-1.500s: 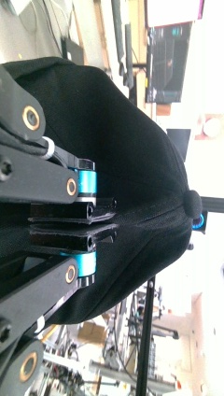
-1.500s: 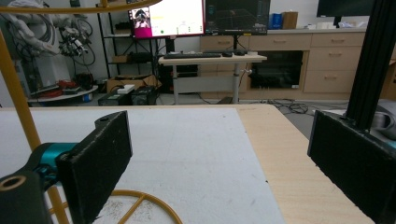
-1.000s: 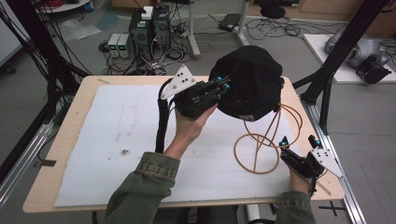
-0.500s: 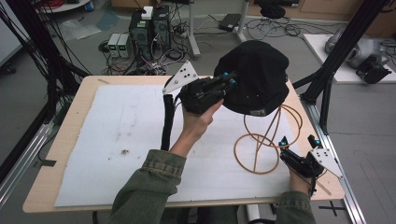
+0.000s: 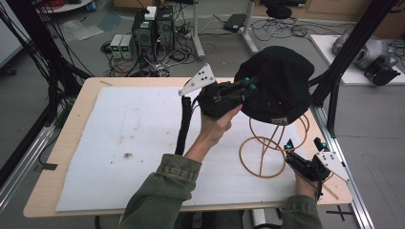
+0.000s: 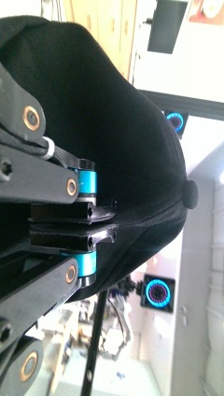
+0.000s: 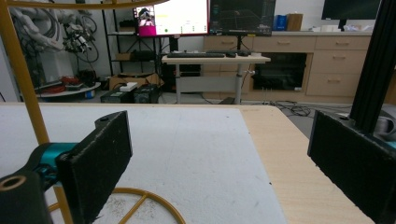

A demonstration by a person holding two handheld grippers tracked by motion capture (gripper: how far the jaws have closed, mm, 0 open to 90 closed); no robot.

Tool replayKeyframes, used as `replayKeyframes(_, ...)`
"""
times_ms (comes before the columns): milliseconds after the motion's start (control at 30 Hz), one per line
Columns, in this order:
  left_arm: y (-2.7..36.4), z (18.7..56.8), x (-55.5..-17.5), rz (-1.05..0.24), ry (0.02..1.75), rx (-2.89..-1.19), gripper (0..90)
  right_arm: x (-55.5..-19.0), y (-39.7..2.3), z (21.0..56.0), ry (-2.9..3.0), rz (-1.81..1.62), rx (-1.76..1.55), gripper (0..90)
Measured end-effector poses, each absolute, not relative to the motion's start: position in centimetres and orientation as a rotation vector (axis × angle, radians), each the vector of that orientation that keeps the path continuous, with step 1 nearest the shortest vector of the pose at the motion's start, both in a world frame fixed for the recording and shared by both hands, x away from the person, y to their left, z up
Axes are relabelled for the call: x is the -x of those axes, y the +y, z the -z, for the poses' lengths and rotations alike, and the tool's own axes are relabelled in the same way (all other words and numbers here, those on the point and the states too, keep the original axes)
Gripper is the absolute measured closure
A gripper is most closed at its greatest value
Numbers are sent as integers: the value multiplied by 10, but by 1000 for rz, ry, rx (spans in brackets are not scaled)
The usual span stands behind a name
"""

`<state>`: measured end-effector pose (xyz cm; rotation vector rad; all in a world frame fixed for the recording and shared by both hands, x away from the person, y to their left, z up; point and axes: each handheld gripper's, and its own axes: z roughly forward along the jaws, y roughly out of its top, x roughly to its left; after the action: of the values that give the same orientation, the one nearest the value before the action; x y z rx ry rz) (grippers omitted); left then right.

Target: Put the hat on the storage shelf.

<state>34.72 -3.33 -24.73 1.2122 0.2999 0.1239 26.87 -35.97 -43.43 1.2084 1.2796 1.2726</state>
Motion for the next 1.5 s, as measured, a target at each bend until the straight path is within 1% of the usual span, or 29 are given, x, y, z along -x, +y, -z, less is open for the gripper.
replayKeyframes(233, -52, 253, -351, -73, 284, -1231, 868, -269, -361, 434, 1278, -1270, -1201, 55)
replayKeyframes(500, -67, 257, -348, -50, 261, -1252, 868, -268, -361, 434, 1277, -1267, -1202, 55)
replayKeyframes(1133, -79, 274, -346, -51, 272, -1379, 867, -267, -360, 434, 1280, -1269, -1200, 55)
replayKeyframes(1367, -86, 287, -337, -73, 287, -1455, 867, -267, -361, 434, 1280, -1266, -1202, 55)
replayKeyframes(1500, -87, 291, -334, -77, 292, -1463, 866, -266, -361, 434, 1282, -1265, -1203, 55)
